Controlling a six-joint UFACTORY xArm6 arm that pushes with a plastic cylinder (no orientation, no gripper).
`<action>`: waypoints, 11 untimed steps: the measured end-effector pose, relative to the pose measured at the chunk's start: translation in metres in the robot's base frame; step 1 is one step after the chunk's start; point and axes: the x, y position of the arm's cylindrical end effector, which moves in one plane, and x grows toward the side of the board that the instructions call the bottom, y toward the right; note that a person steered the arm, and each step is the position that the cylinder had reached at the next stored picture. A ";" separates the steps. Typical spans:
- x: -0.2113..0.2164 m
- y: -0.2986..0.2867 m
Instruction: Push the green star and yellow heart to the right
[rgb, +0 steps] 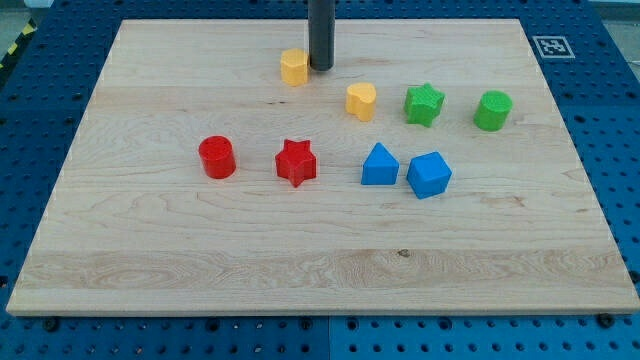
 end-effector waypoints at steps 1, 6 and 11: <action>0.000 -0.008; 0.082 -0.007; 0.085 0.108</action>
